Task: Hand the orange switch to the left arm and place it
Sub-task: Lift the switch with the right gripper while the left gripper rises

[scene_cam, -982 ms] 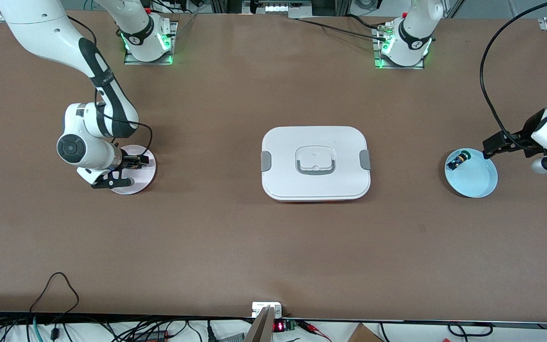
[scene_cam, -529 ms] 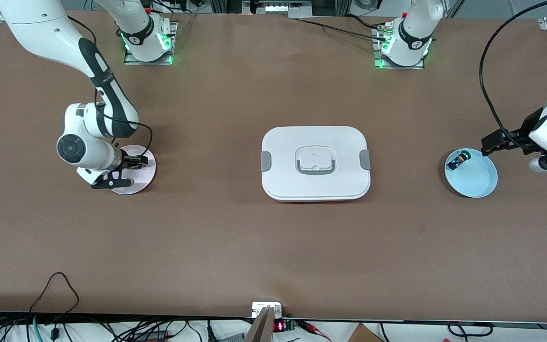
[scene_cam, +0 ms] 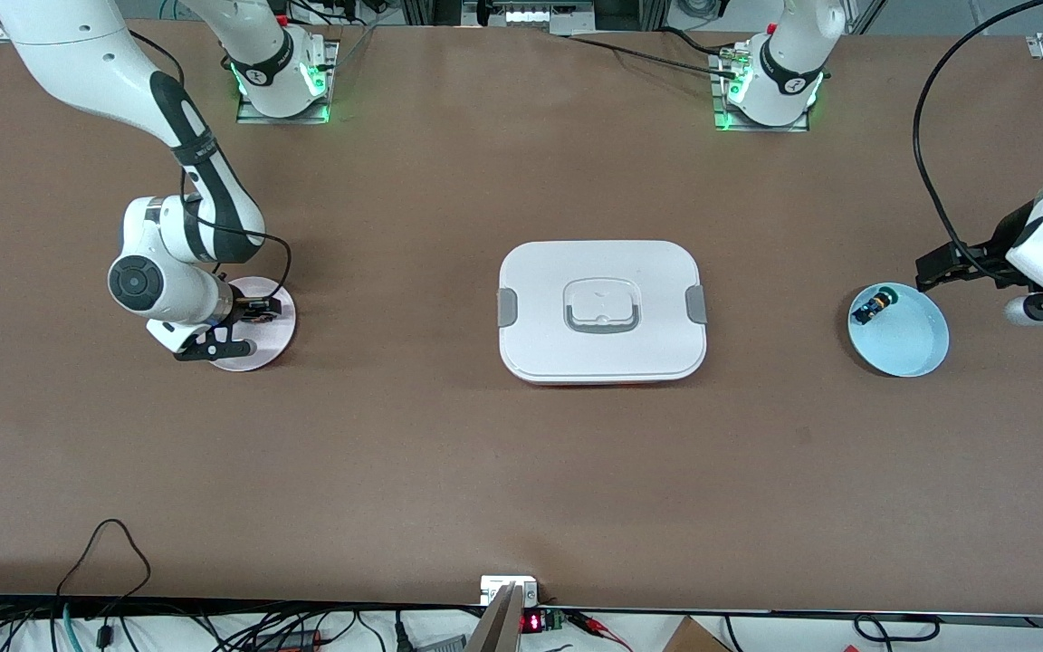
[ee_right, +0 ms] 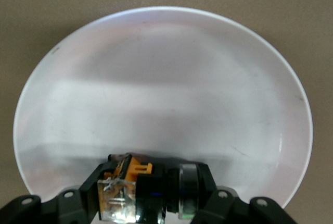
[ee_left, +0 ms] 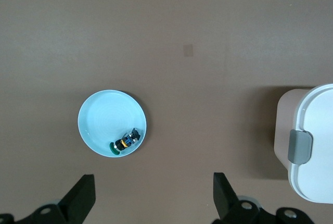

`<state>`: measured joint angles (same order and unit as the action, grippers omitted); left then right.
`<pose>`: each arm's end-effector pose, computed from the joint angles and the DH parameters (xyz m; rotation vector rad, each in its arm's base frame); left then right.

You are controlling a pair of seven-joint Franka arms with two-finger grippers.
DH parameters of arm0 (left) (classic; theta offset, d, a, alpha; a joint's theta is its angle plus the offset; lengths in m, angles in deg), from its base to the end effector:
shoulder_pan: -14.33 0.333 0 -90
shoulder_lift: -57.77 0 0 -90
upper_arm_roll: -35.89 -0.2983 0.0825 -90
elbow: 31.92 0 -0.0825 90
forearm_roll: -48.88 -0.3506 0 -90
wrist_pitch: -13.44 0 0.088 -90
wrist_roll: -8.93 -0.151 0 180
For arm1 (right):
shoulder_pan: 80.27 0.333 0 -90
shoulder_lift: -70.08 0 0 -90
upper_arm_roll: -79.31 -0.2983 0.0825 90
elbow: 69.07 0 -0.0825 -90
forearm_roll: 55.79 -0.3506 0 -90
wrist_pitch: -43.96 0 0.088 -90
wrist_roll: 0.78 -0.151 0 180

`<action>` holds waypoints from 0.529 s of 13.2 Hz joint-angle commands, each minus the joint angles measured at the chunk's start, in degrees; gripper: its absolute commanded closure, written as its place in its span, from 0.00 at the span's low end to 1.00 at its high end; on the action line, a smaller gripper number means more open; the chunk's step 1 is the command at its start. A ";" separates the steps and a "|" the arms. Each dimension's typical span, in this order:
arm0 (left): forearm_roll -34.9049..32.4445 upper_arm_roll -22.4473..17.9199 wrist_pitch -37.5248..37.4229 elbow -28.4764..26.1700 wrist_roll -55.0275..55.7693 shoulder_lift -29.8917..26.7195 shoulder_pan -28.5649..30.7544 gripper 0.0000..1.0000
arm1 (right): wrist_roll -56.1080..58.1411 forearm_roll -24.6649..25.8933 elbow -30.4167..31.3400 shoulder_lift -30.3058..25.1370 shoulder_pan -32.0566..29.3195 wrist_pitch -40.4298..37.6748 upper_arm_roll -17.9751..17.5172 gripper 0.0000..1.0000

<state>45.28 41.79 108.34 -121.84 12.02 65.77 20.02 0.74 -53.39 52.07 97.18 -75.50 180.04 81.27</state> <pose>0.5617 0.0098 0.4954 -3.0903 -0.0678 0.0781 0.5178 0.0226 0.1403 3.0756 0.1708 -0.3273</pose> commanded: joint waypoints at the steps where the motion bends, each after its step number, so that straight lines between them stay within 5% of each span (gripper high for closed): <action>1: -0.53 0.08 -1.57 1.50 0.69 0.18 -0.33 0.00 | 1.82 -0.56 0.06 -0.46 0.32 0.41 -0.12 0.44; 7: -0.62 1.04 -2.88 3.26 0.69 0.44 -0.33 0.00 | 1.91 -0.91 -1.25 -2.48 0.32 -2.30 -1.08 0.46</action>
<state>45.28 42.56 106.96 -120.19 12.03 65.76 19.79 1.63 -53.39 51.13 96.77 -75.34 179.93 80.64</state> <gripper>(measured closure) 0.000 0.260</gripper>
